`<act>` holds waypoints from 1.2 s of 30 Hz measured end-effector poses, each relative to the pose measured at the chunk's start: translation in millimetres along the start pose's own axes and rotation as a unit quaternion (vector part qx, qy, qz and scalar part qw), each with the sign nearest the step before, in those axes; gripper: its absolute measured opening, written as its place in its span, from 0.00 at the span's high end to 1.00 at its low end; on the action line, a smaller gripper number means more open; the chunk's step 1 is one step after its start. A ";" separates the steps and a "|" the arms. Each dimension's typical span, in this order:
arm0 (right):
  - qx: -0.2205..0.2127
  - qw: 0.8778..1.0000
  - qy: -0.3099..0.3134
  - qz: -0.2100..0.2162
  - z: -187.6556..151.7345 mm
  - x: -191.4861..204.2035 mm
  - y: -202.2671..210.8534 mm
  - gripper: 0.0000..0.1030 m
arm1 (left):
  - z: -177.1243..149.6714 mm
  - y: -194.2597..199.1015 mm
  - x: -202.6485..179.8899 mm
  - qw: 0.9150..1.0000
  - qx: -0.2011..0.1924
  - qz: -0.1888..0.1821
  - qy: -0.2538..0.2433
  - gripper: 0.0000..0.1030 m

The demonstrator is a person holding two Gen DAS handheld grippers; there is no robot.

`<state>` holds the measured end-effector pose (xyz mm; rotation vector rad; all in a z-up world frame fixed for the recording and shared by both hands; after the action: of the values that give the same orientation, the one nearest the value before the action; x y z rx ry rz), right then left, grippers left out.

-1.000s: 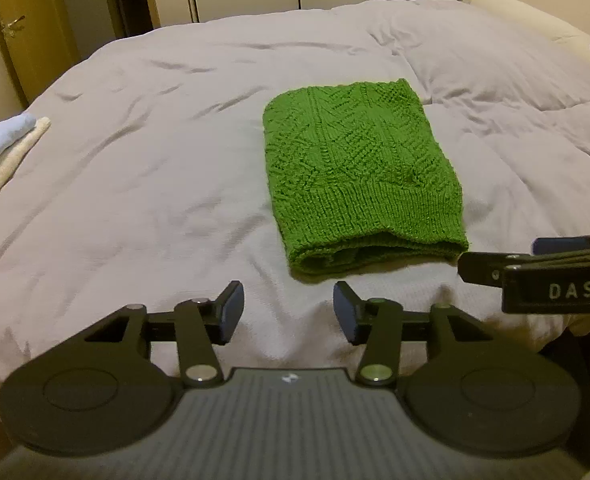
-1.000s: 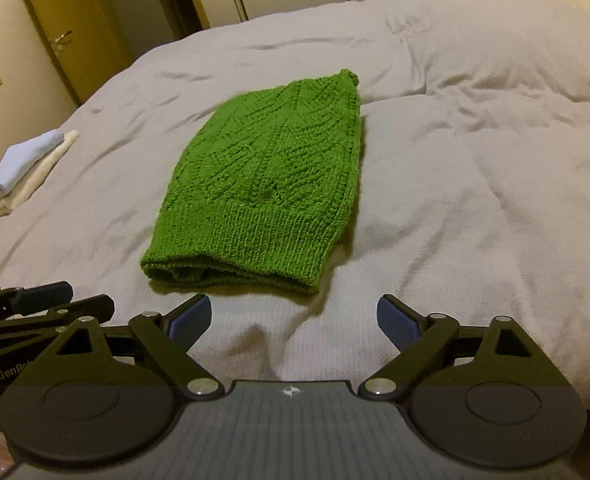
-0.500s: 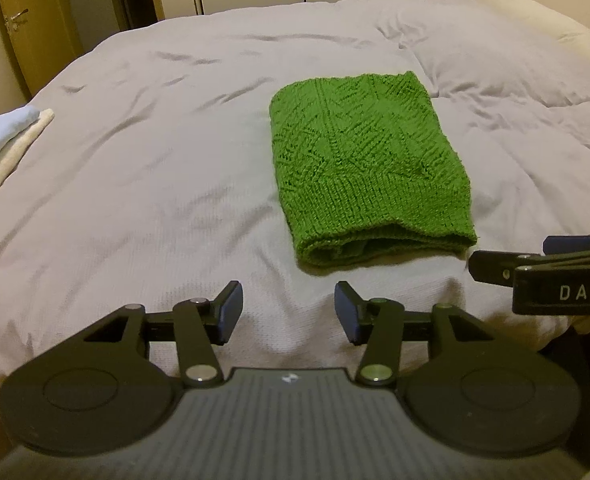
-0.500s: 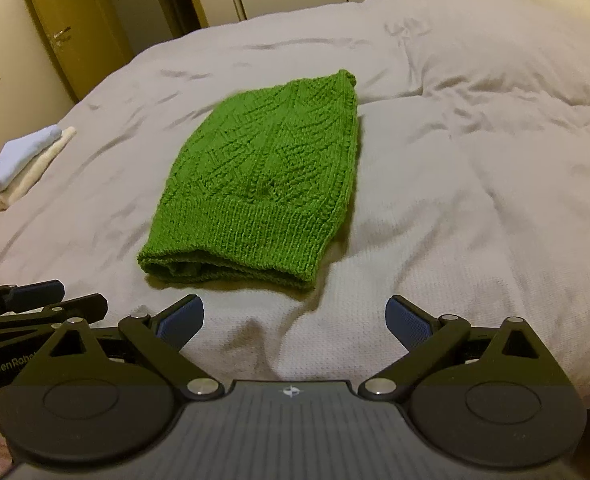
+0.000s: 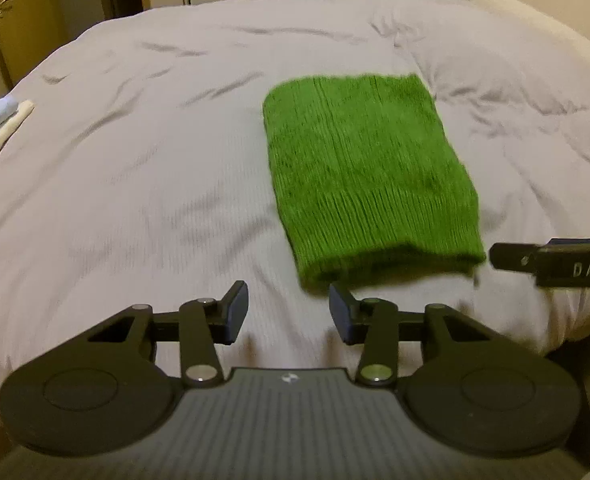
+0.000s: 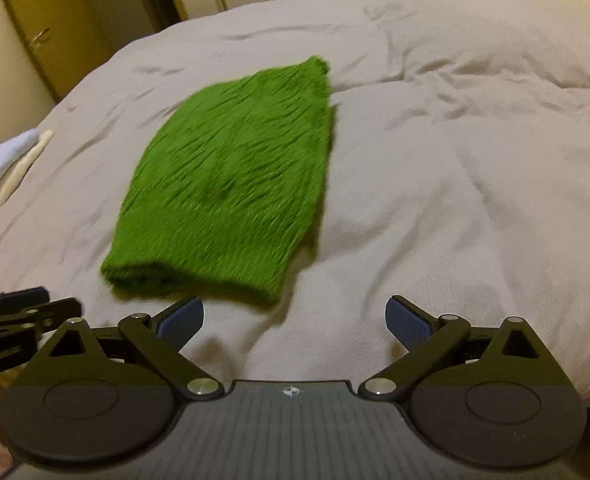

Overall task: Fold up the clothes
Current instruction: 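Grasp the vest end with the left gripper while the right gripper grasps beside it, then lift the vest with both grippers and carry it onto the towel stack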

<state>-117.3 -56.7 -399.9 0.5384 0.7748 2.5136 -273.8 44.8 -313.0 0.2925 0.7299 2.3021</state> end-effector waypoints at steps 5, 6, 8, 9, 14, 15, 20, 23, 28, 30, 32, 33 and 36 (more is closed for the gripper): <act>-0.039 0.999 -0.019 -0.001 30.8 -16.2 -16.7 0.04 | 33.6 -22.5 13.4 0.999 -0.034 -0.029 0.005 0.71; -0.049 0.999 -0.019 0.005 36.7 -16.3 -20.1 0.10 | 39.8 -28.8 14.3 0.999 -0.040 -0.035 0.004 0.73; -0.068 0.997 -0.015 0.025 48.0 -12.9 -27.4 0.34 | 50.9 -43.2 14.3 0.997 -0.050 -0.052 0.003 0.76; -0.078 0.996 -0.013 0.034 53.3 -10.7 -31.1 0.43 | 55.9 -51.1 13.7 0.997 -0.055 -0.061 0.003 0.77; -0.085 0.994 -0.006 0.064 64.2 -1.5 -62.1 0.49 | 60.4 -102.0 8.9 0.995 -0.043 -0.089 0.002 0.76; -0.074 0.995 -0.006 0.062 62.4 -2.9 -72.7 0.49 | 56.6 -115.0 8.0 0.996 -0.028 -0.088 0.003 0.74; -0.034 0.995 -0.061 0.065 49.1 -26.9 -100.8 0.39 | 52.6 -122.4 11.4 0.995 -0.024 -0.094 0.004 0.67; -0.036 0.991 -0.101 0.083 52.0 -40.0 -94.9 0.35 | 55.0 -115.7 30.7 0.991 -0.015 -0.115 0.062 0.67; -0.033 0.960 -0.234 0.149 53.0 -75.0 -92.3 0.26 | 41.4 -123.2 79.4 0.960 0.024 -0.158 0.229 0.68; -0.024 0.943 -0.288 0.167 48.9 -87.2 -96.4 0.26 | 34.0 -130.8 91.3 0.943 0.038 -0.174 0.281 0.68; -0.015 0.928 -0.326 0.178 45.4 -96.6 -100.1 0.26 | 27.8 -138.6 96.9 0.926 0.047 -0.192 0.323 0.67; -0.010 0.928 -0.328 0.179 45.2 -97.1 -101.1 0.26 | 25.2 -142.9 97.5 0.916 0.050 -0.204 0.341 0.66; 0.006 0.930 -0.321 0.179 46.3 -94.3 -104.4 0.26 | 20.9 -155.6 100.0 0.898 0.053 -0.220 0.377 0.61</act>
<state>14.2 -9.1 -448.8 1.5239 0.4620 2.3849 -253.0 215.0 -385.3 -0.7022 1.1540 1.8985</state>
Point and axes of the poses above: each gripper's, at about its wrist camera, not at the fingertips, and y roughly against the way its jaws point, x to its left, z to its top, the point moved 4 cm from there along -y, roughly the way its jaws point, and after that the axes turned 15 degrees about -x, right-handed, at the moved point
